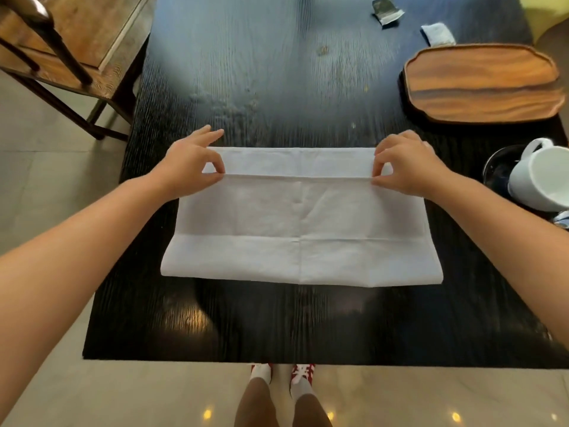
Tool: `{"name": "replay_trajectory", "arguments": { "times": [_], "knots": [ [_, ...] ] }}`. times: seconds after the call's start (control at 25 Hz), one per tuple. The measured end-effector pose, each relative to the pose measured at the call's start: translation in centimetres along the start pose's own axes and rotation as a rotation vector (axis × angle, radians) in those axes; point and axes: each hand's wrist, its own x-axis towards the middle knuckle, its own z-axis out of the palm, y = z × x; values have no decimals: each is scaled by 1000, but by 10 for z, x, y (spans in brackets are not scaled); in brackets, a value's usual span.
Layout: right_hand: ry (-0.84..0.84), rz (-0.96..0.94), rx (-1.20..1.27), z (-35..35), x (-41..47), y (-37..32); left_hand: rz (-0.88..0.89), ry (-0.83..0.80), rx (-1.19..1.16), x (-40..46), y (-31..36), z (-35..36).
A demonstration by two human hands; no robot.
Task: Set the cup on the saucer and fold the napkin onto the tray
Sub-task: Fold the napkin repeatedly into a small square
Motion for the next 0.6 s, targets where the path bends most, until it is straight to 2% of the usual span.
{"name": "replay_trajectory", "arguments": {
  "times": [0.08,0.16,0.36,0.6],
  "knots": [
    [-37,-44,-41,2,10,3,-26,-126,30,12,-6,3],
    [-29,-72,-16,1,20,4,-39,-164,8,19,-11,1],
    [95,-11,29,-4,44,6,3,95,-70,27,-16,-4],
    [174,87,104,7,58,6,-145,275,-122,35,-7,0]
  ]
}}
